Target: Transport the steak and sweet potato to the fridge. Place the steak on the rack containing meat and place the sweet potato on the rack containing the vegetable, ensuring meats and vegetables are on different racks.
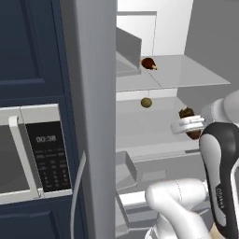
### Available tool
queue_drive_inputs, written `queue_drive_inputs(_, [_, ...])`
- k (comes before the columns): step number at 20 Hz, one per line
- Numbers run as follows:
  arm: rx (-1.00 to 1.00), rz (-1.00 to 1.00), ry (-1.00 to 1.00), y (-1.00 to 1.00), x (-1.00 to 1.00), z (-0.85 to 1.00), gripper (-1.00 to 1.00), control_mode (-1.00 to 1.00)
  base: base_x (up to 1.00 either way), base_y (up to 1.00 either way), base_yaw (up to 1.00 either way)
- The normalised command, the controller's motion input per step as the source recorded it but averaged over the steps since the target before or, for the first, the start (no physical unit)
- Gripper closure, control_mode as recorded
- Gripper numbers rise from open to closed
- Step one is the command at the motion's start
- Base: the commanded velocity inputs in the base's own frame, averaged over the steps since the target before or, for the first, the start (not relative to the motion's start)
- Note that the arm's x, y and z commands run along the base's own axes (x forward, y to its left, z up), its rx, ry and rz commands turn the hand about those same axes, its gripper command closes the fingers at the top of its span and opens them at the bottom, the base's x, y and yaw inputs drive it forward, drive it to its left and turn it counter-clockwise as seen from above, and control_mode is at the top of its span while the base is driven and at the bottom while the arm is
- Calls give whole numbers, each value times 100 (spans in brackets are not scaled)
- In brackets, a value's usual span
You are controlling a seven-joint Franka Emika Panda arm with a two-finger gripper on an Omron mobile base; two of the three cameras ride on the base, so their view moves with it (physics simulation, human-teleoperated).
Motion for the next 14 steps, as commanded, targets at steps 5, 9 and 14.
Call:
queue_drive_inputs(5, [0, 0, 0, 0, 50, -47, 100, -100, 0, 0, 0])
queue_drive_inputs(9, [0, 0, 0, 0, 65, -42, 100, -100, 0, 0, 0])
queue_drive_inputs(14, [0, 0, 0, 0, 63, -38, 100, -100, 0, 0, 0])
